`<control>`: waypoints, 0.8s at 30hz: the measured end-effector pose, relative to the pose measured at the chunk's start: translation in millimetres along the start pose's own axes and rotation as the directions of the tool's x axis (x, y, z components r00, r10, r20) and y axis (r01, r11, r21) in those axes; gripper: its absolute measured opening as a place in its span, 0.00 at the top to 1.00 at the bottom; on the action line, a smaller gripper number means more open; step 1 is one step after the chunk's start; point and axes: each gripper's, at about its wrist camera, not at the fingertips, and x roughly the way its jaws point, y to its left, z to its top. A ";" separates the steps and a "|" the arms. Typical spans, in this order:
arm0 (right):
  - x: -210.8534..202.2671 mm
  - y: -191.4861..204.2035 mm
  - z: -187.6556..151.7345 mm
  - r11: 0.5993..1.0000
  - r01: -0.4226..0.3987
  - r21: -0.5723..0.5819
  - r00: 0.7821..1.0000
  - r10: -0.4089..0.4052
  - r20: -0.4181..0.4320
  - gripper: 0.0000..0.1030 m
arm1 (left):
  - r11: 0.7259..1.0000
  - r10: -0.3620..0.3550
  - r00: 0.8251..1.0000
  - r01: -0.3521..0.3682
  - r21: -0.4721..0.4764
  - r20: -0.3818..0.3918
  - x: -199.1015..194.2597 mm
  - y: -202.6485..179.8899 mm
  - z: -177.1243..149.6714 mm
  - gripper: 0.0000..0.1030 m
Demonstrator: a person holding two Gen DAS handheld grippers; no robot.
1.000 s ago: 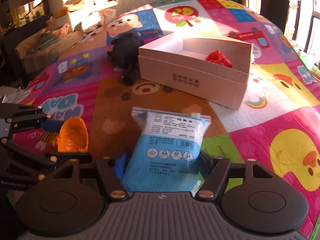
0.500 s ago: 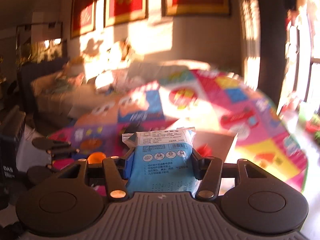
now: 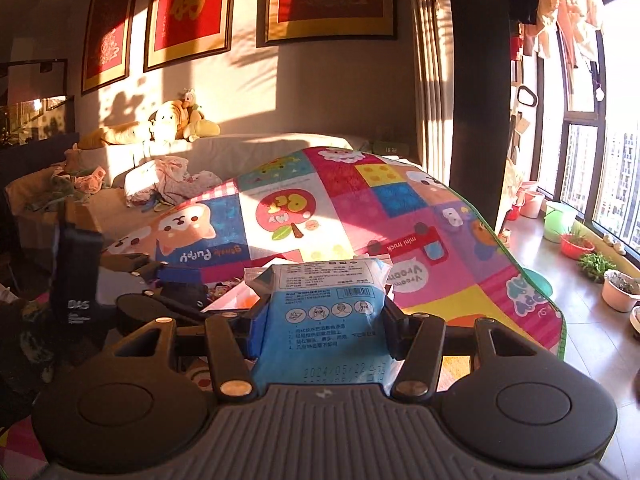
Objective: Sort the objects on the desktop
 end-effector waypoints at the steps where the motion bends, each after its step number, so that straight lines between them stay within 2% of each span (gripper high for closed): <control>1: 6.9 -1.5 0.0 1.000 0.002 0.000 1.000 -0.002 -0.011 0.47 | 1.000 0.002 1.000 -0.002 -0.005 -0.010 -2.7 2.7 -9.0 0.06; 3: 24.1 -2.6 1.1 1.000 -0.002 0.000 1.000 0.002 -0.029 0.47 | 1.000 -0.005 0.999 0.004 -0.025 -0.032 -4.9 8.6 -24.2 0.06; 6: 58.4 -0.5 8.5 1.000 -0.027 0.001 0.998 0.027 -0.059 0.47 | 0.996 -0.071 0.996 0.067 -0.062 -0.057 -3.6 17.5 -38.9 0.06; 9: 99.6 4.4 18.8 0.999 -0.044 0.015 0.994 0.045 -0.104 0.47 | 0.988 -0.133 0.989 0.127 -0.091 -0.061 4.2 18.0 -39.8 0.05; 12: 137.4 5.2 27.1 0.995 -0.059 0.081 0.984 0.071 -0.161 0.47 | 0.986 -0.140 0.988 0.134 -0.096 -0.058 4.9 11.8 -37.6 0.03; 17: 182.9 0.2 30.1 0.980 -0.045 0.195 0.974 0.086 -0.209 0.47 | 0.962 -0.265 0.962 0.259 -0.089 -0.065 -7.5 2.1 -42.0 0.03; 19: 198.4 -0.5 28.9 0.974 -0.020 0.224 0.972 0.071 -0.222 0.47 | 0.968 -0.248 0.966 0.244 -0.061 -0.067 -16.2 -2.9 -45.9 0.03; 22: 220.4 0.4 24.7 0.966 0.034 0.258 0.970 0.030 -0.241 0.46 | 0.986 -0.163 0.983 0.160 -0.044 -0.081 -25.1 -1.8 -49.9 0.03; 24: 230.3 0.9 21.7 0.958 -0.012 0.287 0.973 0.077 -0.218 0.39 | 0.995 -0.097 0.992 0.094 -0.037 -0.080 -31.1 3.4 -52.9 0.03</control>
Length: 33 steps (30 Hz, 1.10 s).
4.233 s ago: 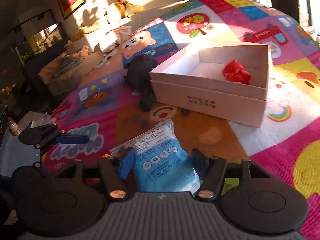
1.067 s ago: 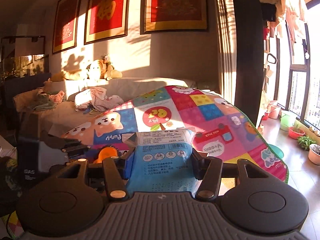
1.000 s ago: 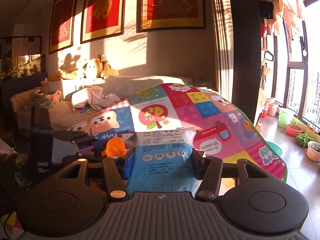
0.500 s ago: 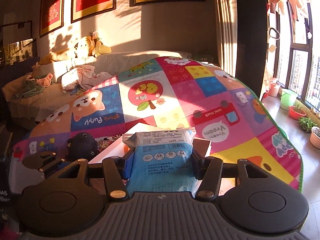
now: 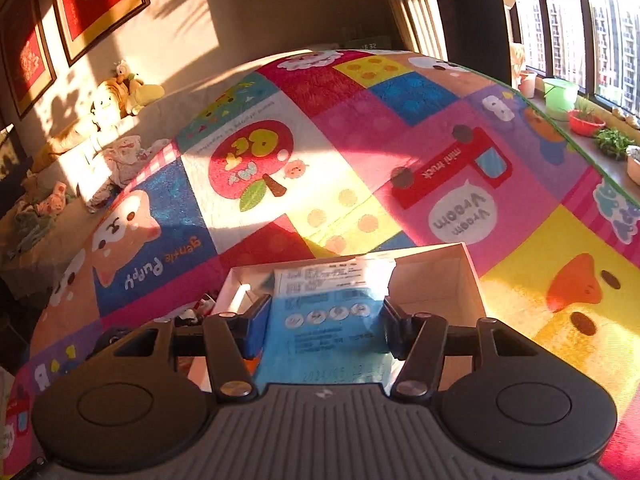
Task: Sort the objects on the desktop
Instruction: 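Lower the blue packet into the white box and open the right tool, then withdraw both open tools from the box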
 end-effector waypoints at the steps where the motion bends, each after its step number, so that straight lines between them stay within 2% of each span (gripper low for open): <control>1: 2.1 1.4 -0.7 1.000 -0.023 -0.008 1.000 0.023 0.002 0.29 | 1.000 0.025 1.000 -0.025 -0.005 0.000 -3.6 4.0 -1.4 0.03; 6: -15.6 6.9 -6.3 0.998 0.018 -0.052 0.999 -0.017 0.032 0.26 | 0.992 0.099 0.995 -0.098 -0.083 0.002 -26.0 30.2 -10.0 0.02; 9: -43.8 8.9 -17.7 0.995 0.005 -0.103 0.998 0.002 0.069 0.25 | 0.984 0.138 0.990 -0.138 -0.108 -0.013 -28.5 43.0 -14.8 0.02; 12: -73.5 16.2 -36.4 0.982 -0.001 -0.188 0.994 0.021 0.105 0.21 | 0.973 0.178 0.983 -0.184 -0.138 -0.054 -23.2 52.4 -19.1 0.02; 16: -97.7 25.3 -63.8 0.946 0.032 -0.322 0.991 0.012 0.136 0.20 | 0.970 0.188 0.980 -0.196 -0.142 -0.066 -22.4 53.5 -22.4 0.02; 18: -102.8 25.4 -71.0 0.943 0.049 -0.330 0.992 -0.007 0.128 0.20 | 0.971 0.191 0.980 -0.198 -0.133 -0.063 -24.4 50.9 -22.9 0.02; 23: -117.3 20.6 -102.4 0.958 -0.028 -0.285 0.997 0.046 0.054 0.20 | 0.977 0.191 0.981 -0.193 -0.091 -0.036 -26.2 45.2 -22.5 0.03; 24: -119.7 21.2 -113.1 0.955 -0.034 -0.294 0.998 0.048 0.041 0.20 | 0.978 0.184 0.982 -0.187 -0.089 -0.039 -25.2 45.4 -21.9 0.07; 25: -121.3 21.8 -123.4 0.953 -0.040 -0.300 0.998 0.050 0.025 0.20 | 0.980 0.174 0.984 -0.177 -0.088 -0.044 -23.7 45.6 -21.4 0.17; 27: -122.1 21.5 -141.6 0.952 -0.054 -0.301 0.999 0.051 -0.016 0.20 | 0.986 0.143 0.989 -0.147 -0.083 -0.048 -20.3 44.5 -19.1 0.25; 30: -120.1 15.6 -160.1 0.960 -0.057 -0.273 0.997 0.042 -0.062 0.20 | 0.990 0.114 0.992 -0.118 -0.080 -0.047 -12.5 40.6 -14.2 0.32; 33: -116.4 6.0 -167.1 0.973 -0.028 -0.230 0.997 0.012 -0.070 0.20 | 0.995 0.087 0.995 -0.089 -0.047 -0.044 -4.5 30.8 -10.3 0.36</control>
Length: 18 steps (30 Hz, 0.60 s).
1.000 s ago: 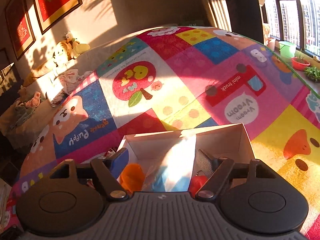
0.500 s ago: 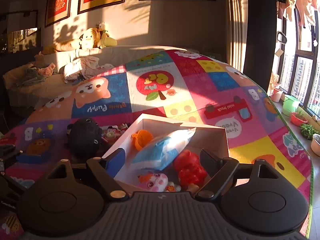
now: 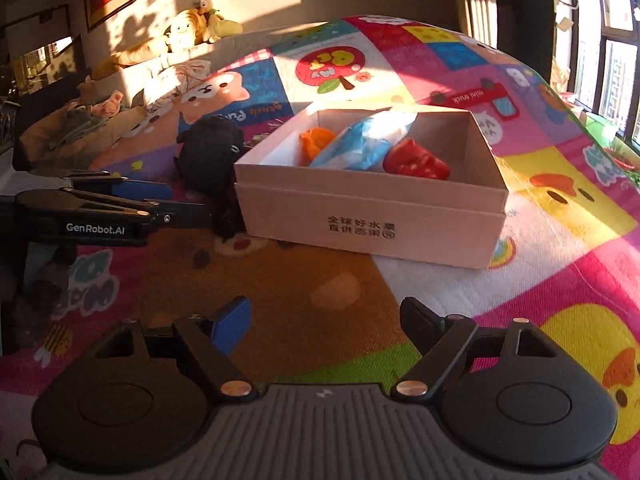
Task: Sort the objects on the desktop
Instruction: 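Withdraw both open tools from the box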
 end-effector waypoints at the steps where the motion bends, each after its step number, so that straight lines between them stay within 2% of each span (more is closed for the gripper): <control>1: 1.4 -2.9 -1.6 1.000 0.007 0.018 1.000 -0.007 -0.004 0.20 | 1.000 -0.008 1.000 0.008 0.023 -0.001 2.6 -4.8 0.7 0.39; 4: 6.0 -10.6 -6.4 0.998 0.004 0.065 1.000 -0.003 -0.020 0.19 | 0.996 0.000 1.000 0.002 0.088 -0.017 14.9 -17.1 0.7 0.41; 9: 5.1 -10.9 -9.2 0.998 0.002 0.060 1.000 -0.001 -0.009 0.18 | 0.982 0.067 0.997 -0.058 0.180 -0.043 29.5 -25.5 -4.1 0.50; 15: 6.4 -10.9 -8.6 0.998 -0.007 0.063 1.000 0.007 -0.010 0.15 | 0.974 0.147 0.988 -0.137 0.181 -0.043 22.1 -13.8 -5.6 0.54; 18: 7.0 -10.6 -8.4 0.998 -0.010 0.062 1.000 0.010 -0.011 0.13 | 0.976 0.119 0.991 -0.108 0.189 -0.053 24.7 -16.9 -5.7 0.54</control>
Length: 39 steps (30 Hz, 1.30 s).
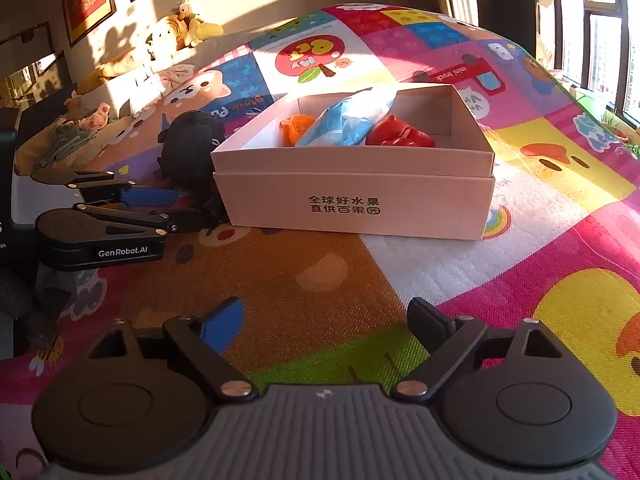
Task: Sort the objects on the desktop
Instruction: 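Withdraw both open tools from the box, then close the left tool on the black plush while the right tool reaches the black stick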
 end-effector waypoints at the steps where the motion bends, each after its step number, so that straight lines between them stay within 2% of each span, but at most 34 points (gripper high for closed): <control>1: 0.0 -0.1 0.1 1.000 0.000 0.000 1.000 0.000 0.000 0.12 | 1.000 -0.012 1.000 0.012 0.008 0.000 1.8 -3.9 0.5 0.53; 4: 0.0 0.3 0.1 1.000 0.001 -0.001 1.000 -0.001 -0.001 0.12 | 0.999 -0.021 1.000 0.021 0.028 0.001 8.6 -12.4 1.4 0.54; 9: 0.5 0.8 -0.2 1.000 -0.004 -0.001 1.000 0.004 -0.001 0.11 | 1.000 0.026 1.000 -0.026 0.002 0.004 8.4 -4.5 2.6 0.56; 12: 1.9 1.6 0.0 1.000 -0.010 -0.002 1.000 0.010 -0.004 0.08 | 0.999 0.044 0.999 -0.044 -0.009 0.001 11.0 -3.0 4.1 0.47; 14: 2.1 2.0 -0.2 1.000 -0.009 -0.004 1.000 0.009 -0.005 0.08 | 0.999 0.047 0.999 -0.047 -0.018 -0.003 16.2 -4.3 5.2 0.47; 20: 1.2 -1.3 0.2 1.000 -0.008 0.010 1.000 0.008 0.000 0.08 | 0.999 0.047 0.999 -0.047 0.007 0.009 18.3 -8.0 8.7 0.66; 21: 0.8 -2.5 0.3 1.000 -0.009 0.017 1.000 0.009 0.002 0.08 | 0.998 0.054 0.998 -0.054 0.016 0.012 14.9 -7.9 7.3 0.74; 23: -0.1 -6.6 1.1 0.999 -0.008 0.039 1.000 0.008 0.006 0.08 | 0.998 0.048 0.999 -0.049 0.029 0.014 4.8 -7.3 2.2 0.75; 28: -6.7 -17.6 4.4 0.997 0.030 0.078 0.999 -0.033 0.036 0.08 | 0.998 -0.003 1.000 0.002 0.055 0.010 -29.0 -15.0 -14.7 0.75; 32: -13.4 -24.9 9.2 0.995 0.045 0.091 0.997 -0.051 0.060 0.08 | 0.993 -0.107 0.994 0.106 0.053 0.009 -47.2 -32.6 -17.7 0.74; 37: -19.2 -27.2 12.8 0.993 0.066 0.095 0.994 -0.074 0.080 0.08 | 0.970 -0.243 0.970 0.243 0.013 0.021 -36.9 -54.8 -4.7 0.71; 39: -23.2 -27.7 13.3 0.993 0.072 0.092 0.993 -0.081 0.088 0.08 | 0.958 -0.287 0.957 0.287 0.005 0.036 -31.9 -63.6 -0.3 0.67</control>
